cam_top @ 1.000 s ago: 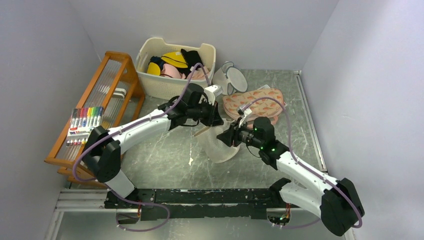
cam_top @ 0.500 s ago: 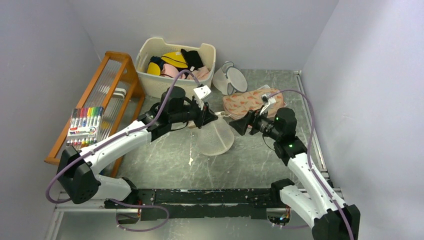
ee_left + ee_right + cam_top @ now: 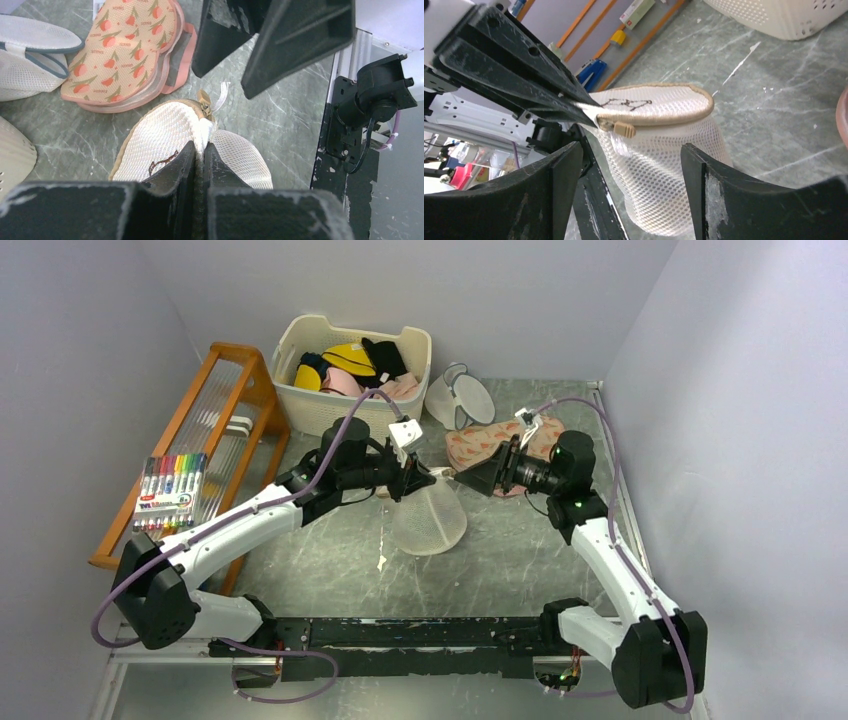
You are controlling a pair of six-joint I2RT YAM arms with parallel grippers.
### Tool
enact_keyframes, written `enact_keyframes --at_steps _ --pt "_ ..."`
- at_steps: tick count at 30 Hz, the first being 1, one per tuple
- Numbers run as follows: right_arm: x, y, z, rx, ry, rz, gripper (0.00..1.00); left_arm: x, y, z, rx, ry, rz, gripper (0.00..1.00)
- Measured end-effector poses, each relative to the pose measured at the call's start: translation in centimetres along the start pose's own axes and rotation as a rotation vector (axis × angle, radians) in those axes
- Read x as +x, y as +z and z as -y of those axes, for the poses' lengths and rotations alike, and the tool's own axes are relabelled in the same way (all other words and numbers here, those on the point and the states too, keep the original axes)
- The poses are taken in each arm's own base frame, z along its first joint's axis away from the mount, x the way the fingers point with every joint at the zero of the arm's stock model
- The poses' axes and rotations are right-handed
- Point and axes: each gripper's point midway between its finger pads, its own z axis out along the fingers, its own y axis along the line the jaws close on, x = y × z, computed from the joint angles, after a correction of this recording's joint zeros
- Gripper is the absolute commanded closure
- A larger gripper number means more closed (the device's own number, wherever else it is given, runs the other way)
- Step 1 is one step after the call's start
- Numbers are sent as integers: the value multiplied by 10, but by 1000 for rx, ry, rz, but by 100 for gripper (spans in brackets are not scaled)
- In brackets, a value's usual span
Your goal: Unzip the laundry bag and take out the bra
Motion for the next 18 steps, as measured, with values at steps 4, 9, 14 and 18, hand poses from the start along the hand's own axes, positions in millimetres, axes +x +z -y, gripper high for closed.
enact_keyframes --at_steps 4,9,14,18 --pt "-13 5 -2 -20 1 -1 46 0 0 2 9 15 0 93" --pt "-10 11 -1 -69 31 -37 53 0 1 6 20 25 0 93" --pt "-9 14 -7 -125 43 -51 60 0 2 8 27 28 -1 93" --pt "-10 16 -16 -171 30 -52 71 0 2 10 32 32 -2 93"
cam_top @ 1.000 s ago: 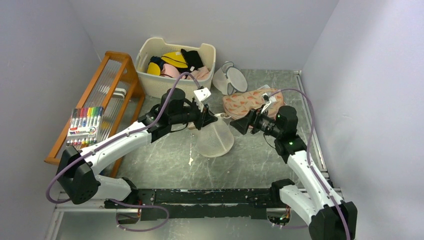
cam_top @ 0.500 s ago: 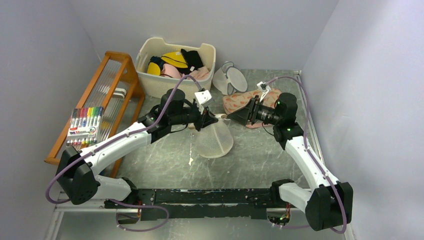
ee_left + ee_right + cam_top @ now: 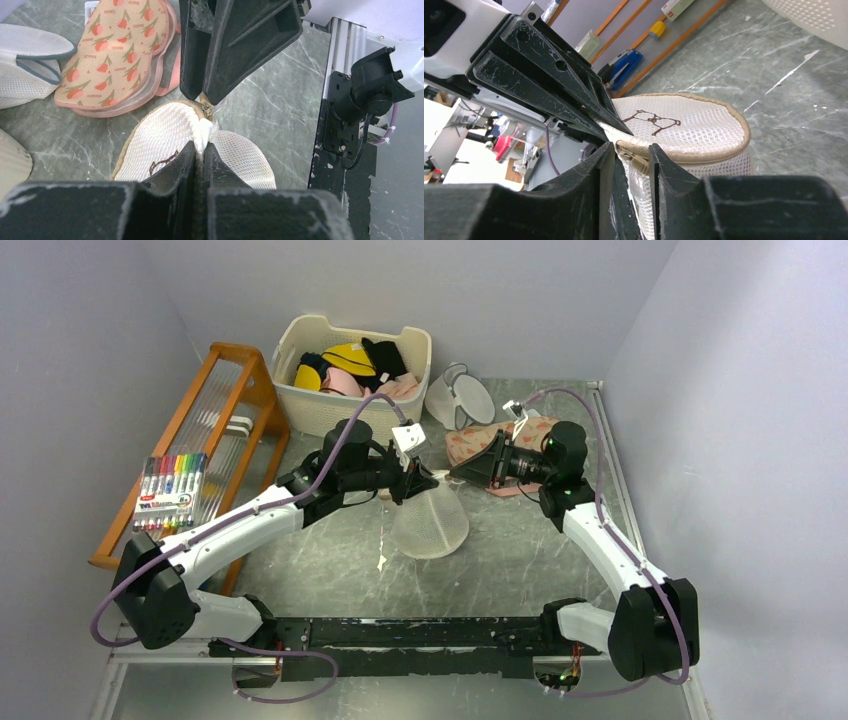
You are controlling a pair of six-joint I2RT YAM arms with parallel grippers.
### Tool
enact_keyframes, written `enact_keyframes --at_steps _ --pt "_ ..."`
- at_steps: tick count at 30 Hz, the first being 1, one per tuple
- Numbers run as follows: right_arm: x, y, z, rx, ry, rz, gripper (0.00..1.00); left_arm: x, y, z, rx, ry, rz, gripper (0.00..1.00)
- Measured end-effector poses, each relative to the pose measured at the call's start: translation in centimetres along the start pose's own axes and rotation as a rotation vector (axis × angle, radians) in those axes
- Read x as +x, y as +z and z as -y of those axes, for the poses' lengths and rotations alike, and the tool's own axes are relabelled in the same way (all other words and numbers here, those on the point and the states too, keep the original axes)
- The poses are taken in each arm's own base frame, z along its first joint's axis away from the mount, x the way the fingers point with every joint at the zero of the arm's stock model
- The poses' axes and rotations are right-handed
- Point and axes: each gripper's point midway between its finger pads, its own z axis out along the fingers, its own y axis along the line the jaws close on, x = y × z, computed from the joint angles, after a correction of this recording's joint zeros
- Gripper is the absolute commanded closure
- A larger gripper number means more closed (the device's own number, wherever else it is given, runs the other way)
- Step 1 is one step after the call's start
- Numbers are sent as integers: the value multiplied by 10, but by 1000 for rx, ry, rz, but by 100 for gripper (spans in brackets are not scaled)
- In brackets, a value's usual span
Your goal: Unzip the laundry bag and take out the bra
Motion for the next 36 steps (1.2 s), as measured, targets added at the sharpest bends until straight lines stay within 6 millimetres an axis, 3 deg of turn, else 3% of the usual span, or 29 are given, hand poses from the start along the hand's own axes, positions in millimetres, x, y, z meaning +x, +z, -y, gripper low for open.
enact_keyframes --at_steps 3,12,24,31,36 --pt "3 3 -2 -24 3 -12 71 0 0 1 3 0 0 93" --pt "10 2 7 11 14 -18 57 0 0 1 5 2 -1 93" --pt "21 -2 7 24 24 -20 61 0 1 4 15 4 -2 93" --pt "19 -6 1 38 20 -8 55 0 1 6 23 6 -1 93" --pt "20 -7 -2 43 39 0 63 0 1 6 23 7 0 93"
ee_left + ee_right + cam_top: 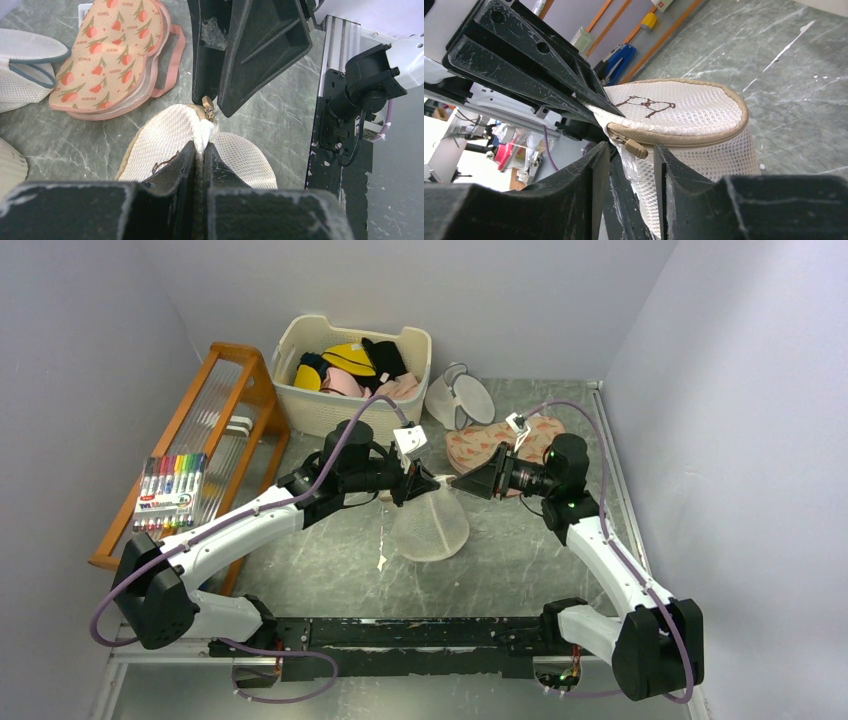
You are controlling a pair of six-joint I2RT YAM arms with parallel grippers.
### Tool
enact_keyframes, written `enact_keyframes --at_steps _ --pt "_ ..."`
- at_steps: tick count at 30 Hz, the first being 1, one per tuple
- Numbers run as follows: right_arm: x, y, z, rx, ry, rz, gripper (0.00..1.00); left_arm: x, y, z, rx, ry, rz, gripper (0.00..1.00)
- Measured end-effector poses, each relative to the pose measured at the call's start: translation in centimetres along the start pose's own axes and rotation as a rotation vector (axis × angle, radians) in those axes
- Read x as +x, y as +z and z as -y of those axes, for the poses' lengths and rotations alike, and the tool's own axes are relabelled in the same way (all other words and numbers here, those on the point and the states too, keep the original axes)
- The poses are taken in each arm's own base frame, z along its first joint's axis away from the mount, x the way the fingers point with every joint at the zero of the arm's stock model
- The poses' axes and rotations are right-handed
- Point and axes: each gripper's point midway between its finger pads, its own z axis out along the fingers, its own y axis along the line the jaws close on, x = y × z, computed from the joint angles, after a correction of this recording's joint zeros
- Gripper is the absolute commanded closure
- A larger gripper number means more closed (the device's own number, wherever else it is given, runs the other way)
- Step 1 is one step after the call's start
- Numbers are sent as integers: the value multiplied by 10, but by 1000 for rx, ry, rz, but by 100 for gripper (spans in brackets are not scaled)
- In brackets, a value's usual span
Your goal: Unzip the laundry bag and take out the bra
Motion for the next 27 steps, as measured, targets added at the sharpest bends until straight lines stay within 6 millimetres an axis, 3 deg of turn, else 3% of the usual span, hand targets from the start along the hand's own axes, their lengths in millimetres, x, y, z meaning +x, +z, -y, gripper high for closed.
enact_keyframes --at_steps 15,27 --pt "1 -2 -7 -15 37 19 79 0 0 1 4 8 0 93" --pt "1 -2 -5 -15 40 17 80 0 1 3 9 8 0 93"
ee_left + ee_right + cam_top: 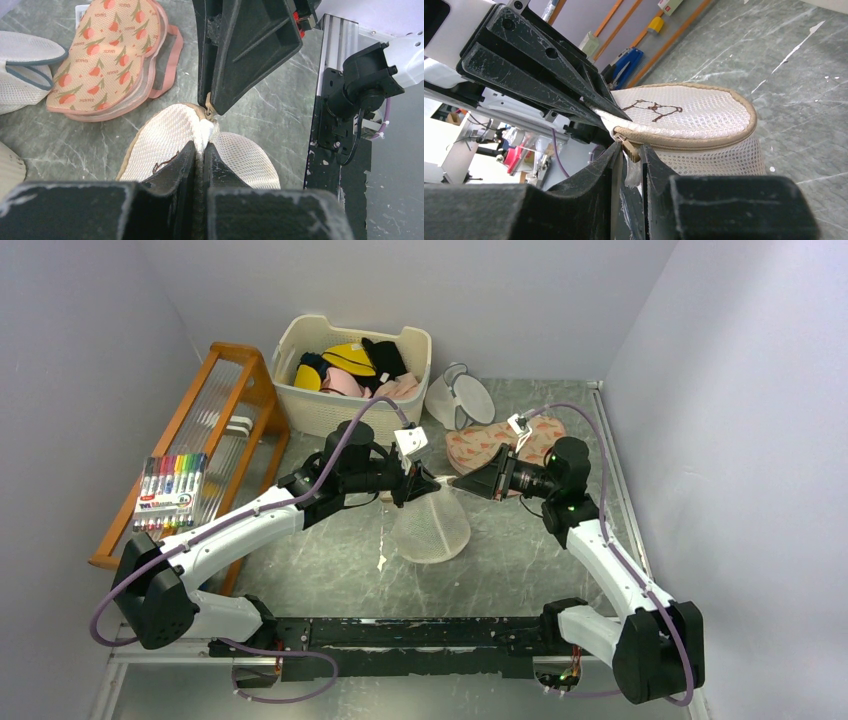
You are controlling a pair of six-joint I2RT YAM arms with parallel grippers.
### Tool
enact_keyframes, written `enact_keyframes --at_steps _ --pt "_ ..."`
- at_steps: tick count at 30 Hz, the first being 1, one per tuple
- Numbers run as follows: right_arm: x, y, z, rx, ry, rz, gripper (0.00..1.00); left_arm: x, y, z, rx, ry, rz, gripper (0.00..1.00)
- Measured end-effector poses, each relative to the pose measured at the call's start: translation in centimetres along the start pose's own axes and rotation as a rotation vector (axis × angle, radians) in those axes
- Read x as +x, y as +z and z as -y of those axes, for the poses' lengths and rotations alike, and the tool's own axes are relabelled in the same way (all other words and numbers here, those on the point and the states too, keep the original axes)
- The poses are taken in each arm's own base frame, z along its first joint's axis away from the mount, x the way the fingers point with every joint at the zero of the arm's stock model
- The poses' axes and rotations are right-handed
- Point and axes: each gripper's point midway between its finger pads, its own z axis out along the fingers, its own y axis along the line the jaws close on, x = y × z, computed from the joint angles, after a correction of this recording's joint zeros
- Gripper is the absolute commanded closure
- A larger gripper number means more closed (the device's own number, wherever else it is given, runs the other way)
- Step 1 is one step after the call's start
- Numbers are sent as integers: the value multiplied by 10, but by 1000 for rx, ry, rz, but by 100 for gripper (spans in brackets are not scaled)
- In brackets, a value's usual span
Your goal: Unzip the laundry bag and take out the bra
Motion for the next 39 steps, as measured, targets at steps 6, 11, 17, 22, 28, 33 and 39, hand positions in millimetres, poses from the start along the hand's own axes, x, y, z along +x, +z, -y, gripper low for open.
enact_keyframes --at_steps 6,11,17,22,28,33,39 --pt "-1 1 0 -4 0 2 86 0 0 0 1 0 0 93" --pt "-1 2 0 -3 -1 4 98 0 0 1 1 4 -1 93" --pt "1 1 6 30 -3 5 100 2 0 1 -2 13 -8 93" --pt "0 -2 17 117 -22 24 100 4 1 2 -1 18 -17 93" --pt "-1 -12 57 331 -21 65 100 7 0 2 -4 20 -29 89" --pt "-5 -16 51 329 -64 78 100 0 1 2 -8 21 -31 56" --pt "-19 -15 20 218 -138 121 100 -9 3 2 -4 19 -23 37"
